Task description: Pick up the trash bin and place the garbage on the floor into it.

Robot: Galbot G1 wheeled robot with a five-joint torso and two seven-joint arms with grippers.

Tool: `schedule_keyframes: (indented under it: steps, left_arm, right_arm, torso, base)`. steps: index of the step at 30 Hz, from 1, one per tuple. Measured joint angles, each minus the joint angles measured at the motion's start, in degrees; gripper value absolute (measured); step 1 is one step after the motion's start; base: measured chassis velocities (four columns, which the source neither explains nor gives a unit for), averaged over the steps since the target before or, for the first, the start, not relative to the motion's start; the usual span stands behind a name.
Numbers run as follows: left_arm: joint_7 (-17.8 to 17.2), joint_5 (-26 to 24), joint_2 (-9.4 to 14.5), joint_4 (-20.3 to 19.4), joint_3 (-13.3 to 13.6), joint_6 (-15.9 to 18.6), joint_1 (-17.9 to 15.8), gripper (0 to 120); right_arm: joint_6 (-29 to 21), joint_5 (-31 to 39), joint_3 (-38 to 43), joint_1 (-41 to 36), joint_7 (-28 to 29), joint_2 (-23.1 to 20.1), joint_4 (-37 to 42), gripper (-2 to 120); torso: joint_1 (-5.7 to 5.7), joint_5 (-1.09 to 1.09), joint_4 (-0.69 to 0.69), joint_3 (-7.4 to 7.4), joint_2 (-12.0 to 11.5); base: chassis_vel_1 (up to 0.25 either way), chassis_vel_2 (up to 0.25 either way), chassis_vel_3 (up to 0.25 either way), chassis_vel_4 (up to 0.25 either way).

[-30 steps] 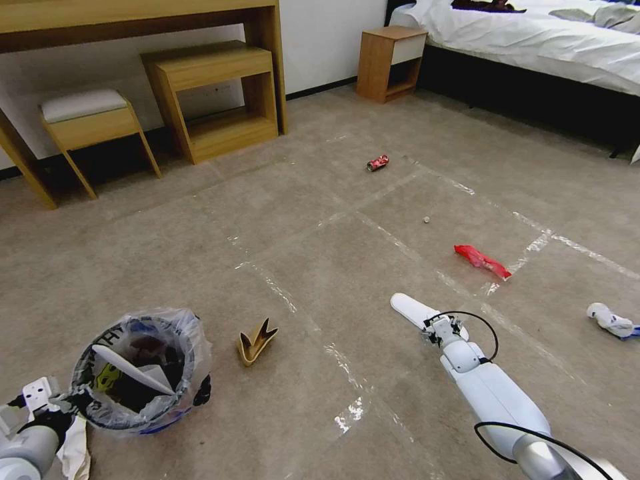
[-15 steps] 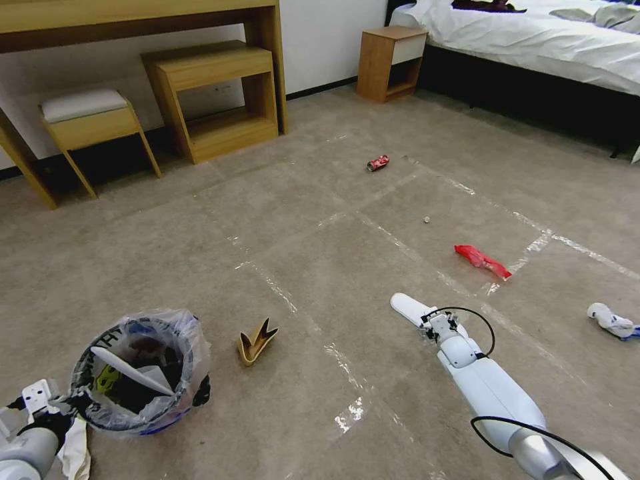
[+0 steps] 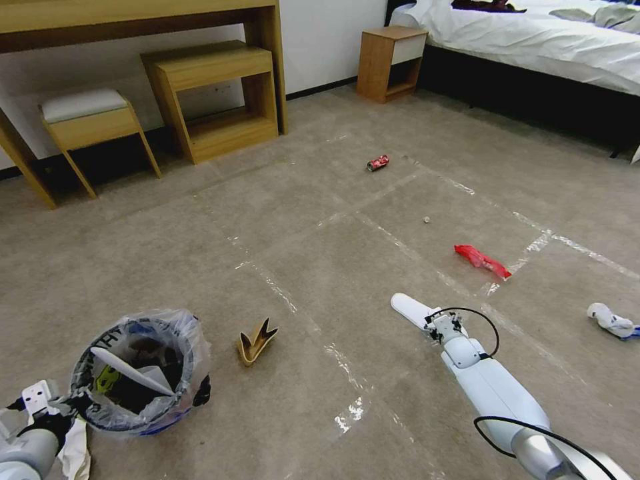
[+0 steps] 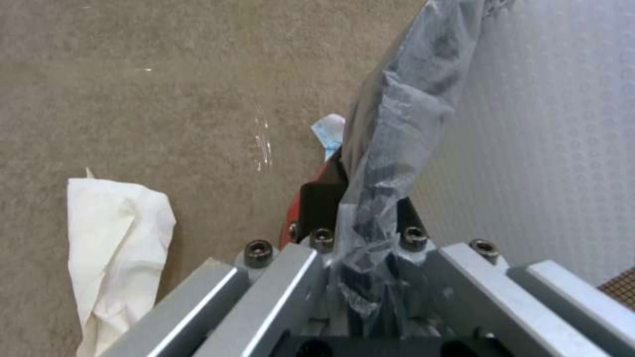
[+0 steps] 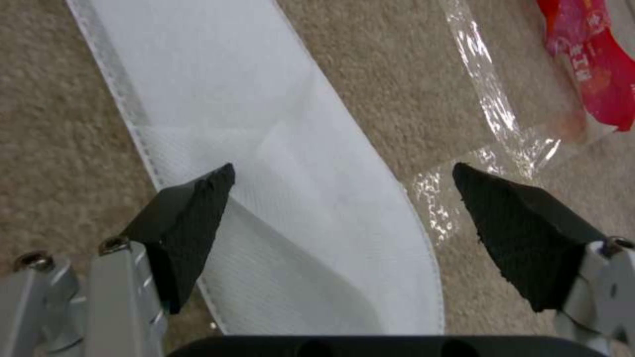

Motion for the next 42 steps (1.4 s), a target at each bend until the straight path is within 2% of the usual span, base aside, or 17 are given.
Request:
schedule_keyframes:
  steps: [12, 20, 28, 34, 38, 42]
  left_arm:
    - [0.23, 0.49, -0.24, 0.17, 0.34, -0.30, -0.10, 1]
    - [0.56, 0.53, -0.45, 0.32, 0.28, -0.86, 0.24, 1]
    - [1.13, 0.82, -0.88, 0.35, 0.12, -1.58, 0.95, 1]
    - [1.70, 1.41, -1.29, 0.61, 0.07, -2.26, 1.36, 1]
    - [1.82, 1.47, -1.46, 0.59, 0.03, -2.50, 1.64, 1]
    - [2.04, 1.63, -1.80, 0.59, 0.02, -2.92, 1.98, 1]
  right_arm:
    - [0.69, -0.71, 0.50, 0.27, 0.14, 0.19, -1.14, 85]
    - [0.94, -0.95, 0.71, 0.83, 0.30, 1.19, -2.60, 80]
    - [1.81, -2.21, 1.10, 1.93, 0.15, 2.47, -5.30, 66]
    - [2.01, -2.70, 1.31, 2.25, 0.07, 2.89, -5.98, 61]
    - [2.04, -2.70, 1.31, 2.25, -0.06, 2.96, -5.96, 48]
    - [2.18, -2.91, 1.48, 2.17, -0.11, 3.00, -5.98, 42]
  torso:
    - [0.00, 0.00, 0.00, 0.00, 0.00]
    - [0.00, -0.01, -0.01, -0.01, 0.00]
    - [0.00, -0.01, -0.01, -0.01, 0.01]
    - [-0.01, 0.00, -0.01, -0.01, 0.01]
    - [0.00, 0.02, 0.02, 0.00, 0.01]
    - [0.00, 0.03, 0.02, 0.00, 0.01]
  base:
    - [0.000, 0.000, 0.000, 0.000]
    - [0.000, 0.000, 0.000, 0.000]
    - [0.000, 0.000, 0.000, 0.000]
    - [0.000, 0.000, 0.000, 0.000]
    - [0.000, 0.000, 0.000, 0.000]
    - [0.000, 0.000, 0.000, 0.000]
